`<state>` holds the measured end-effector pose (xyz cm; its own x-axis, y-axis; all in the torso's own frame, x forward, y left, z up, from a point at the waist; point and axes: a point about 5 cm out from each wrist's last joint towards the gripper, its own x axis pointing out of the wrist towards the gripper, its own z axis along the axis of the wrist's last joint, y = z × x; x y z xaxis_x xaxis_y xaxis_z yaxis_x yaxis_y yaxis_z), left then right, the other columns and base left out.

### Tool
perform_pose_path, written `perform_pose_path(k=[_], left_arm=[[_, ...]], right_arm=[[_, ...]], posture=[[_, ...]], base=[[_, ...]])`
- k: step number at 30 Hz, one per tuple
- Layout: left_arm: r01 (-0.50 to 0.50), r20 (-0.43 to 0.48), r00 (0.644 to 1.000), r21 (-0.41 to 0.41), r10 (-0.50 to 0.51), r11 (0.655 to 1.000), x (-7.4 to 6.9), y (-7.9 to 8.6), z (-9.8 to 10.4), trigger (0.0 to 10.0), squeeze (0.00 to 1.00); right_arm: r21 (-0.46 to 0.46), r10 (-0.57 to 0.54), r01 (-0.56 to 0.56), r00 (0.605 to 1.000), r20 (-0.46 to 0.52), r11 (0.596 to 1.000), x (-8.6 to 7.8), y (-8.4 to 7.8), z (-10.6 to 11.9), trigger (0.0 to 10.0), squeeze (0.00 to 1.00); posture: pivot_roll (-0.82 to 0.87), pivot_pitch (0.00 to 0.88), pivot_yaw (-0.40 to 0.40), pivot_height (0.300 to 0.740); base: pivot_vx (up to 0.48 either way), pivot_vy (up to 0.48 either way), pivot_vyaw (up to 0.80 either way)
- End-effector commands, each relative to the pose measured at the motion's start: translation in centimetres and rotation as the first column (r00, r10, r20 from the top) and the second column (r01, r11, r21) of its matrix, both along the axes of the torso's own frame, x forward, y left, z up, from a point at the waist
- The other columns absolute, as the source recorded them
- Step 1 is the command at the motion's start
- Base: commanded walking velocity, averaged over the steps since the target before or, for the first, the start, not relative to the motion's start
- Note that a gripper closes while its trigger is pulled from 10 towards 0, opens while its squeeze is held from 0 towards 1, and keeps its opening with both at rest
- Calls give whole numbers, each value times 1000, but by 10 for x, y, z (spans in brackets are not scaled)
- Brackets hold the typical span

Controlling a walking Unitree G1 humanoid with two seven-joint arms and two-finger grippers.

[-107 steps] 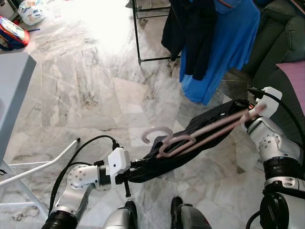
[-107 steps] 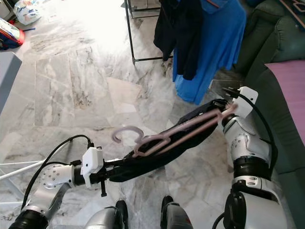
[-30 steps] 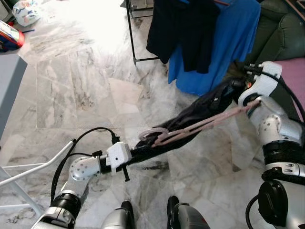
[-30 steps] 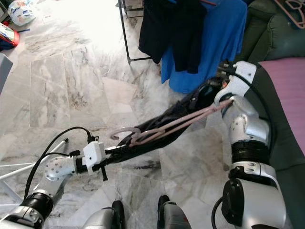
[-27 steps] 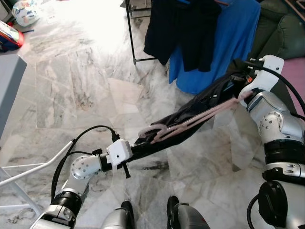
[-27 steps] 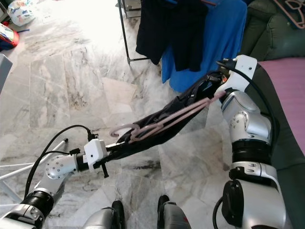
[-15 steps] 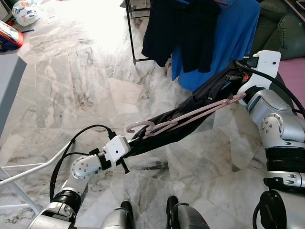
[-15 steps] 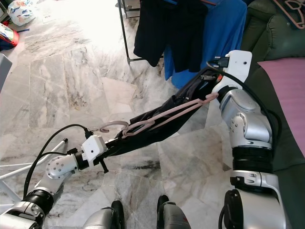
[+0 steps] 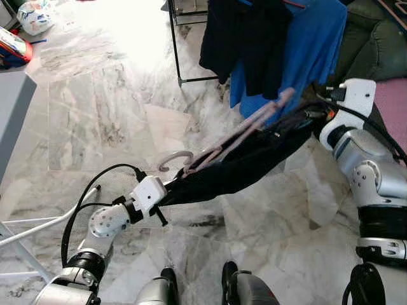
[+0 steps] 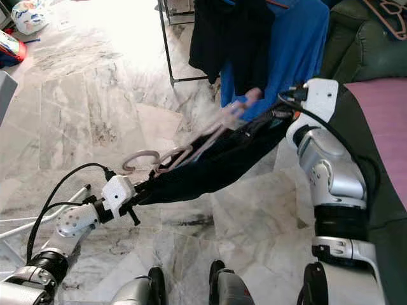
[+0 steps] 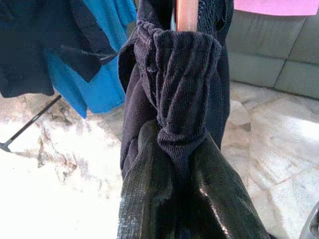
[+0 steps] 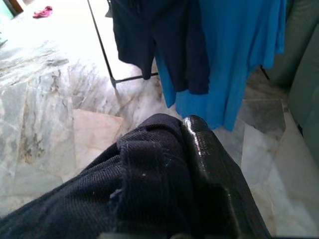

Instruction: Hang hanger

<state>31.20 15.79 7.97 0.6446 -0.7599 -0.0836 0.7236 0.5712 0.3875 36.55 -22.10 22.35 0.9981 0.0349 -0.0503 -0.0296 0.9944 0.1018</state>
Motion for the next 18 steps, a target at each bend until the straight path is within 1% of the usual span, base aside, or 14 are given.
perform_pose_path(k=[1,5,6,8,9,10,12,14,16,17,18], left_arm=[[-14,-67,998,53,17,998,-9,13,-14,0,0],[-6,-53,999,38,8,999,-7,9,-12,0,0],[1,-38,999,0,-1,1000,-5,6,-7,0,0],[0,-21,1000,-26,-1,1000,-3,3,-3,0,0],[15,-8,1000,-43,-15,999,-2,1,1,0,0],[54,14,999,-62,-53,997,-1,-4,5,0,0],[72,22,997,-65,-71,995,-1,-6,7,0,0],[122,32,992,-60,-120,991,-3,-9,9,0,0],[178,34,984,-36,-177,983,-6,-12,8,0,0],[178,34,984,-36,-177,983,-6,-12,8,0,0],[227,15,974,-19,-227,974,-9,-13,6,0,0]], right_arm=[[-1,-75,76,994,74,997,-5,-16,16,0,0],[-3,-80,80,994,71,997,-5,-18,16,0,0],[-2,-88,89,994,63,996,-4,-20,14,0,0],[3,-93,93,994,56,996,-3,-22,13,0,0],[14,-95,94,995,45,995,-2,-23,10,0,0],[34,-98,97,995,25,995,-1,-25,6,0,0],[41,-99,99,995,18,994,-1,-26,5,0,0],[52,-100,100,995,6,994,1,-27,2,0,0],[52,-102,102,995,0,993,4,-28,1,0,0],[52,-102,102,995,0,993,4,-28,1,0,0],[49,-106,106,994,-3,993,7,-30,2,0,0]], posture=[[-111,277,31,740],[-115,278,33,740],[-116,279,32,740],[-118,279,31,740],[-120,280,31,740],[-120,281,29,740],[-120,281,29,740],[-121,282,30,740],[-120,281,30,740],[-120,281,30,740],[-120,281,30,740]], base=[[0,0,0],[0,0,0],[0,0,0],[0,0,0],[0,0,0],[0,0,0],[0,0,0],[0,0,0],[0,0,0],[0,0,0],[0,0,0]])
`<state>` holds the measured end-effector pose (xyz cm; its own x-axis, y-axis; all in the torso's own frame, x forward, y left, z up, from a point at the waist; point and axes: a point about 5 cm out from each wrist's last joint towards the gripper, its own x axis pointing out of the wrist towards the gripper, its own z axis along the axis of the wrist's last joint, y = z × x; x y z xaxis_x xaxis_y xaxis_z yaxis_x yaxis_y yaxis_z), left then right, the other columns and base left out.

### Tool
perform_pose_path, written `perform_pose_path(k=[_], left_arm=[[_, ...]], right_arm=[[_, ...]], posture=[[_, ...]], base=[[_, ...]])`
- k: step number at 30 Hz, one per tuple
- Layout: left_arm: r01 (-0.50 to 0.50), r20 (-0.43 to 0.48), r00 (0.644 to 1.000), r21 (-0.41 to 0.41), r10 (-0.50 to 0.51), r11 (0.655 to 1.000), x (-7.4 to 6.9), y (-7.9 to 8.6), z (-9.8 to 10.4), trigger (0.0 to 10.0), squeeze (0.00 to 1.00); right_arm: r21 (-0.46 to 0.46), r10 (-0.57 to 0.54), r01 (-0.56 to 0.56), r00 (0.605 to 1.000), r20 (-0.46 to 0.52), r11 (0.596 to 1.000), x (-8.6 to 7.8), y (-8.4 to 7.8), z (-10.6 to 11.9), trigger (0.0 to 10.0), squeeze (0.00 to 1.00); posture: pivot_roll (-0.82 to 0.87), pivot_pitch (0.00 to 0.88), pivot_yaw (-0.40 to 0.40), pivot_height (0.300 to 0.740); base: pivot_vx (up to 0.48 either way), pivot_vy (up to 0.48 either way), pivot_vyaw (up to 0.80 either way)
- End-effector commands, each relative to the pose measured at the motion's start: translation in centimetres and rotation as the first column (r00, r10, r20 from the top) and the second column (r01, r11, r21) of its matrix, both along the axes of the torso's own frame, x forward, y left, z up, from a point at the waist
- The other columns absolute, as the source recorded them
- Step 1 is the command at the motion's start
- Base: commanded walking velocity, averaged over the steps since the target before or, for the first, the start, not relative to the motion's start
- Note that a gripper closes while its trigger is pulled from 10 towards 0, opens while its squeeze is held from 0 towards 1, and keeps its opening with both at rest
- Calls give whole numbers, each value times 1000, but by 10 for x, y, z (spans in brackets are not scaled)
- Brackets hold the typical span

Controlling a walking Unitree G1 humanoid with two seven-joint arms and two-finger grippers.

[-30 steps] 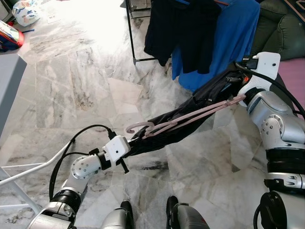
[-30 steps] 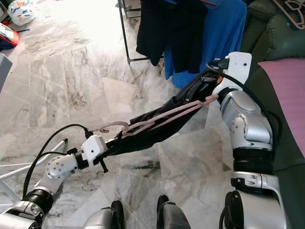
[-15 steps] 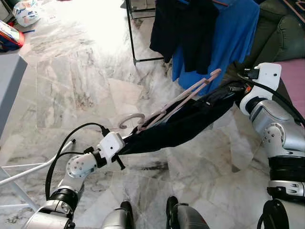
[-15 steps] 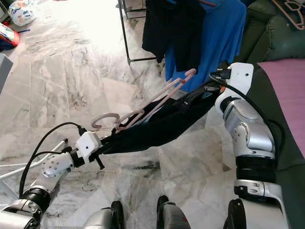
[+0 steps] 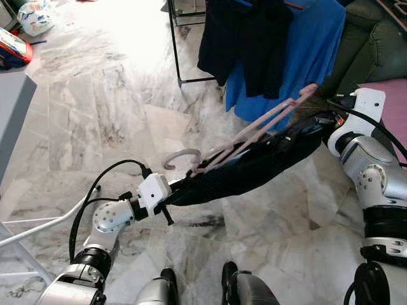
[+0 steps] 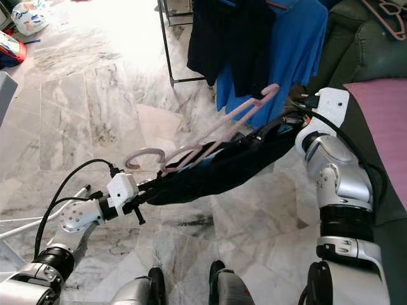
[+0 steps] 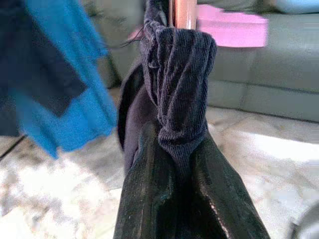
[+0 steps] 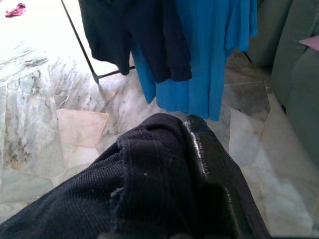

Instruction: Hang hanger

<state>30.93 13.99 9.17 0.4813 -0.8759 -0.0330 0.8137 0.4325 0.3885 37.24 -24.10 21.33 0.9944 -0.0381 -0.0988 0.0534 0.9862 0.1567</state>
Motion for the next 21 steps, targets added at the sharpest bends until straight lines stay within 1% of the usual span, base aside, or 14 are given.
perform_pose_path(k=[1,2,4,7,11,15,16,19,20,21], left_arm=[[68,-28,997,40,-67,997,-10,5,-8,0,0],[68,-28,997,40,-67,997,-10,5,-8,0,0],[135,-51,990,85,-131,987,-16,5,-14,0,0],[138,-71,989,95,-132,986,-18,4,-18,0,0],[110,-105,990,114,-98,987,-18,5,-24,0,0],[69,-121,991,150,-51,986,-17,9,-28,0,0],[52,-125,992,171,-31,984,-16,11,-30,0,0],[24,-140,990,184,2,983,-15,15,-32,0,0],[13,-144,989,205,17,979,-14,16,-34,0,0],[13,-144,989,205,17,979,-14,16,-34,0,0]], right_arm=[[-8,-34,35,998,44,999,3,-12,13,0,0],[-8,-34,35,998,44,999,3,-12,13,0,0],[-1,-38,38,998,44,999,6,-13,15,0,0],[-1,-33,33,998,52,999,7,-12,18,0,0],[6,-18,17,997,73,1000,9,-6,24,0,0],[2,6,-6,995,96,1000,9,-1,30,0,0],[0,16,-17,994,110,1000,8,2,35,0,0],[-2,41,-41,989,139,999,6,8,44,0,0],[-5,52,-52,987,152,999,5,12,49,0,0],[-5,52,-52,987,152,999,5,12,49,0,0]], posture=[[-124,285,34,740],[-124,285,34,740],[-125,285,37,740],[-127,285,37,740],[-130,285,37,740],[-133,285,34,740],[-133,285,34,740],[-133,285,34,740],[-133,285,34,740],[-133,285,34,740]], base=[[0,0,0],[0,0,0],[0,0,0],[0,0,0],[0,0,0],[0,0,0],[0,0,0],[0,0,0],[0,0,0],[0,0,0]])
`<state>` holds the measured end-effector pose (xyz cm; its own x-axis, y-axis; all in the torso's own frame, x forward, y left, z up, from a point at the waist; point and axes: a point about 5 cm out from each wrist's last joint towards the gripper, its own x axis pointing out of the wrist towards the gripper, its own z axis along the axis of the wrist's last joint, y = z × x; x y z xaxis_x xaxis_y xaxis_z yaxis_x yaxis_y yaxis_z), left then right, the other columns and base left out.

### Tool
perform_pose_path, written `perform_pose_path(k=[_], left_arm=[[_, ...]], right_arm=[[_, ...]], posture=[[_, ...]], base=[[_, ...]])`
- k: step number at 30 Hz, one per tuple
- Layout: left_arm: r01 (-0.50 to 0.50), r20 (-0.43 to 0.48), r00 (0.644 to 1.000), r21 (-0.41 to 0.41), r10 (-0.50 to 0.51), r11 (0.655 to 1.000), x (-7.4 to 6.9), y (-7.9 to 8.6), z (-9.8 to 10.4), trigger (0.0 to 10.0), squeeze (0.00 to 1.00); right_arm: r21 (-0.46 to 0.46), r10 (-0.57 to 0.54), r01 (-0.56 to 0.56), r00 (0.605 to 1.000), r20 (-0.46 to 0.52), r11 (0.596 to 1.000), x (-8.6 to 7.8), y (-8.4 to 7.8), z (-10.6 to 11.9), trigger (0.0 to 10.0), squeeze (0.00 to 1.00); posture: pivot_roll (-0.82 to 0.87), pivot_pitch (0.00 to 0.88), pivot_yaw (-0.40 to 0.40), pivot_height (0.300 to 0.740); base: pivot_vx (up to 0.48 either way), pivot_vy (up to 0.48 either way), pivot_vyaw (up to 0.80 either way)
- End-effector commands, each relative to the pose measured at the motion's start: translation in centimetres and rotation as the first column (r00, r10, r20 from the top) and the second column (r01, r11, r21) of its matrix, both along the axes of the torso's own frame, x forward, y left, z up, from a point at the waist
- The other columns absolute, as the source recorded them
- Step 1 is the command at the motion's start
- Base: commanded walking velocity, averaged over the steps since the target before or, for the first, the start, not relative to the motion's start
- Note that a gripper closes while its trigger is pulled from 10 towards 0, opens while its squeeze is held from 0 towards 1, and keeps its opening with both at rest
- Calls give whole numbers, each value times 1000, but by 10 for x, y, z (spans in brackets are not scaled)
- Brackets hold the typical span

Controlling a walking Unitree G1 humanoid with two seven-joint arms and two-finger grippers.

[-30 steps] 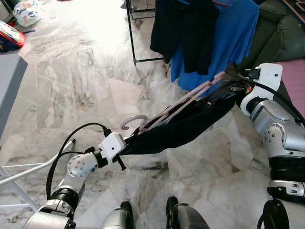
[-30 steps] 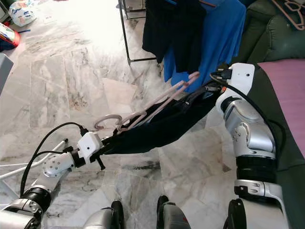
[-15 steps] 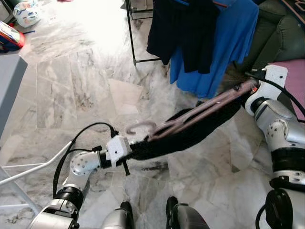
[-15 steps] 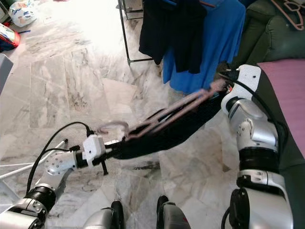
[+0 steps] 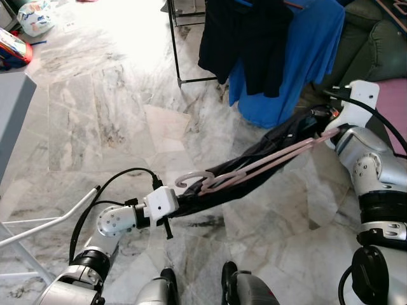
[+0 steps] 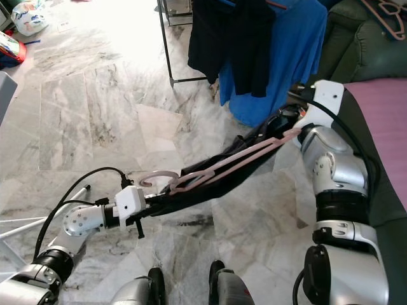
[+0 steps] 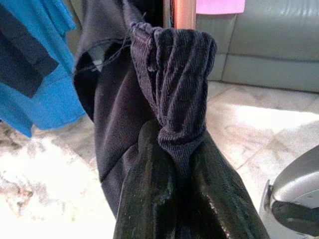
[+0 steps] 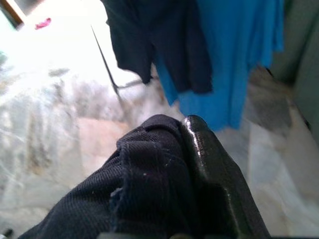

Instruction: Hang hanger

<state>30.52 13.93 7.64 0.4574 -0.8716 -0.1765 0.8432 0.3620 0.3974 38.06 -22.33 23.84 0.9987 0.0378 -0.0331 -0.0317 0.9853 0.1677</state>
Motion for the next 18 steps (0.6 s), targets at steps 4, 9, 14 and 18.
perform_pose_path(k=[4,9,14,18], left_arm=[[-52,-83,995,97,60,994,-9,17,-21,0,0],[-118,-68,989,150,130,982,-6,21,-24,0,0],[-154,-55,985,139,163,978,-4,23,-23,0,0],[-221,-23,974,115,225,968,2,27,-18,0,0]], right_arm=[[-28,25,-22,992,123,999,-9,9,36,0,0],[-89,66,-54,989,134,995,-18,23,43,0,0],[-110,64,-49,989,131,993,-21,22,43,0,0],[-122,36,-22,993,111,992,-23,15,38,0,0]], posture=[[-137,287,36,740],[-141,286,37,740],[-147,284,37,740],[-146,281,37,740]], base=[[0,0,0],[0,0,0],[0,0,0],[0,0,0]])
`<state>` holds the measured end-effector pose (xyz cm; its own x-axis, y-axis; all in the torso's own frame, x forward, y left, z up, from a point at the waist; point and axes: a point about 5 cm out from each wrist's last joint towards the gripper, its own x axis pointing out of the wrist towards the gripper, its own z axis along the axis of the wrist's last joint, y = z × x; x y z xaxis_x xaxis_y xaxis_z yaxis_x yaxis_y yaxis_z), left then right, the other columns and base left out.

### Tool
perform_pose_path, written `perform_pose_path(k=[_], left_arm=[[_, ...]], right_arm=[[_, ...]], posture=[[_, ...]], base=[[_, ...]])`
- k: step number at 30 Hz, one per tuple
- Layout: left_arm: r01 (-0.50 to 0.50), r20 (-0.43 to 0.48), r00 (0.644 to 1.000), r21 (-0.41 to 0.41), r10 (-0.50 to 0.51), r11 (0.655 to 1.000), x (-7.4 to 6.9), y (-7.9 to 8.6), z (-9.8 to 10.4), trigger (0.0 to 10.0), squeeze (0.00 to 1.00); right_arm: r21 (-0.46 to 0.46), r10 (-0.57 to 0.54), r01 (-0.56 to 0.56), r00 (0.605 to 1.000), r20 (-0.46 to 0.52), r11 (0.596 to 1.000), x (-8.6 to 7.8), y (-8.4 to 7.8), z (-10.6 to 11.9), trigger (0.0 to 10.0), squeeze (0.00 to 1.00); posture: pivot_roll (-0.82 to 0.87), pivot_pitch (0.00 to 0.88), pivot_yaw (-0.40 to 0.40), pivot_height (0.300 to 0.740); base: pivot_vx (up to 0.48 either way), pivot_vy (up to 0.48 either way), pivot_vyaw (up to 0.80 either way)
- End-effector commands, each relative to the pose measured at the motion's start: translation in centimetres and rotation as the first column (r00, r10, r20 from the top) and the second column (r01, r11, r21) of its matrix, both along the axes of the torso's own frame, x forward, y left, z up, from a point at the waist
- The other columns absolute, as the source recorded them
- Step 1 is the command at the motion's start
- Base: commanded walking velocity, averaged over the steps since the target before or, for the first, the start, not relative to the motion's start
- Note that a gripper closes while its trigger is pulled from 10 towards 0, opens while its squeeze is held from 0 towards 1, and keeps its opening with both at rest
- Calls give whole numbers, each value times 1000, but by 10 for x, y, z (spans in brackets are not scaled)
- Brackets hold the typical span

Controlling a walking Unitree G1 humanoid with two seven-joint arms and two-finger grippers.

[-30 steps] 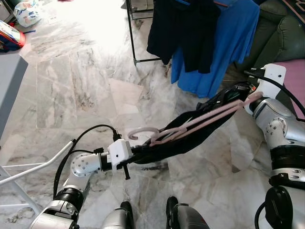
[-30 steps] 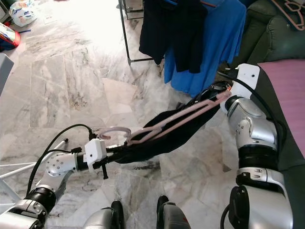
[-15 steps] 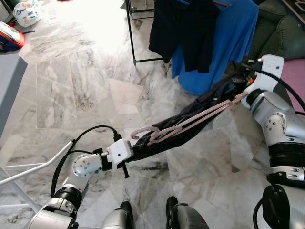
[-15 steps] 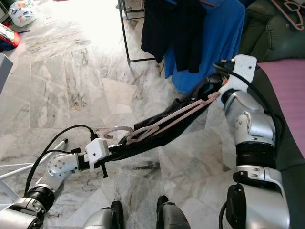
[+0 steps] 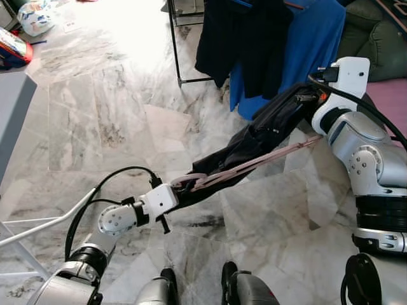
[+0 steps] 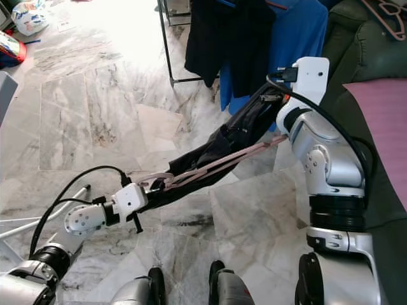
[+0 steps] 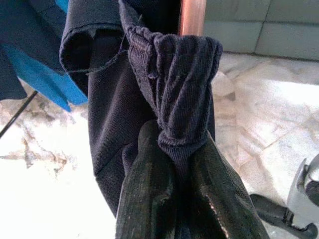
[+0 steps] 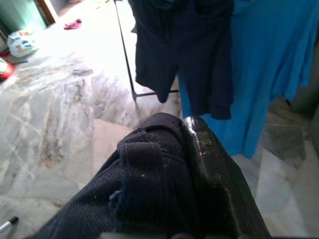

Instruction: Hang hanger

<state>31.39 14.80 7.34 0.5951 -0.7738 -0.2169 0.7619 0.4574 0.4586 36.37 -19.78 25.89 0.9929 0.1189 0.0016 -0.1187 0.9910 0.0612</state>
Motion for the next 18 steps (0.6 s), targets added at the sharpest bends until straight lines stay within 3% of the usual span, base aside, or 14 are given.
perform_pose_path(k=[1,18], left_arm=[[-81,-68,994,20,83,996,-6,19,-13,0,0],[-204,-86,976,-65,198,977,0,29,-9,0,0]], right_arm=[[-11,-51,52,996,71,999,-7,-10,17,0,0],[-4,-49,49,997,53,999,-8,-9,10,0,0]], posture=[[-145,280,38,740],[-147,281,43,740]], base=[[0,0,0],[0,0,0]])
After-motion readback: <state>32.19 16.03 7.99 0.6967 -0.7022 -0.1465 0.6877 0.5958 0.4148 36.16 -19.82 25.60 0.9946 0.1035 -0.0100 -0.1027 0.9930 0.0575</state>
